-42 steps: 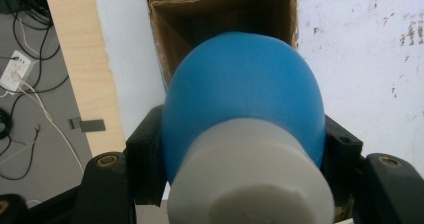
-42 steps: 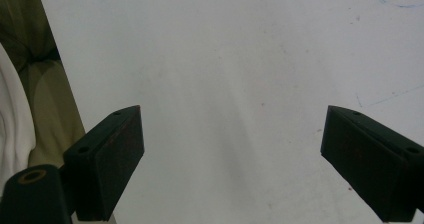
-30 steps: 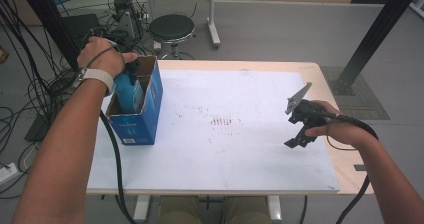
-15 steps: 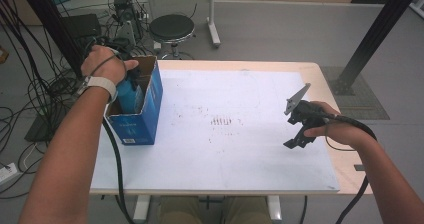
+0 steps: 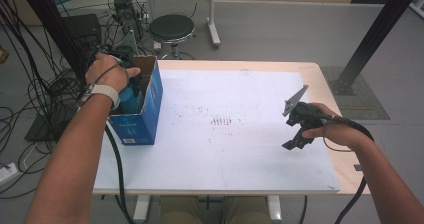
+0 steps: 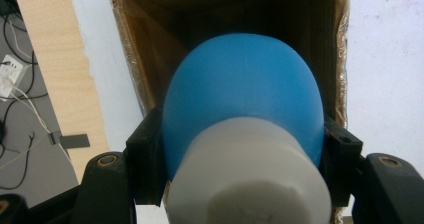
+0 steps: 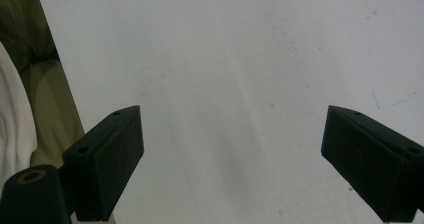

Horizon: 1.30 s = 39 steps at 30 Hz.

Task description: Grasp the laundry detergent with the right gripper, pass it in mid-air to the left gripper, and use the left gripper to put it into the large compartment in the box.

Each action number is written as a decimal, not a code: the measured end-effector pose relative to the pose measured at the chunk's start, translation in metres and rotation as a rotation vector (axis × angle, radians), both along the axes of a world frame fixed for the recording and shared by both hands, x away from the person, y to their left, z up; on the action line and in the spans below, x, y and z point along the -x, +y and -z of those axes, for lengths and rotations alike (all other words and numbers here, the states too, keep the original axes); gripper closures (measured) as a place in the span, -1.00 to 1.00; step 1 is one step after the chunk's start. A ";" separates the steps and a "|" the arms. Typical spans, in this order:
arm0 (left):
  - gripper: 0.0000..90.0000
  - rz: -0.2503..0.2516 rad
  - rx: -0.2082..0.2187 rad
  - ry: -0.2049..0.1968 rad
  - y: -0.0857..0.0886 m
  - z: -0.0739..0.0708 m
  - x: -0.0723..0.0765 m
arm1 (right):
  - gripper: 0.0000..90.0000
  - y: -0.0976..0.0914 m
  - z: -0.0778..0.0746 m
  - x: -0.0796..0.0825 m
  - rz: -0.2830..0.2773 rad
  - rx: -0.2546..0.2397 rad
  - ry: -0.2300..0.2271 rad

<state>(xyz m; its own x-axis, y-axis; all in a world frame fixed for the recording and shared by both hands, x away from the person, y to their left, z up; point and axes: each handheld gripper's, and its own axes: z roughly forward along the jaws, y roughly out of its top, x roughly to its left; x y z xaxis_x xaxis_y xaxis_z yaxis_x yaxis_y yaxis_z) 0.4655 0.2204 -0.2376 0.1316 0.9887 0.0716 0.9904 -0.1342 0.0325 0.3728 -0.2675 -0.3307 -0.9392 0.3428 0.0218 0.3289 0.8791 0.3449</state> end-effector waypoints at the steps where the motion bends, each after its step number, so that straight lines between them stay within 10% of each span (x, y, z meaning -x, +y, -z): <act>1: -0.17 0.004 0.000 0.002 0.000 0.001 0.000 | -0.78 0.000 0.000 0.000 0.000 -0.001 0.000; 39: -0.18 0.020 0.007 0.017 0.003 0.031 -0.002 | -0.78 0.003 0.005 -0.002 0.007 0.000 0.009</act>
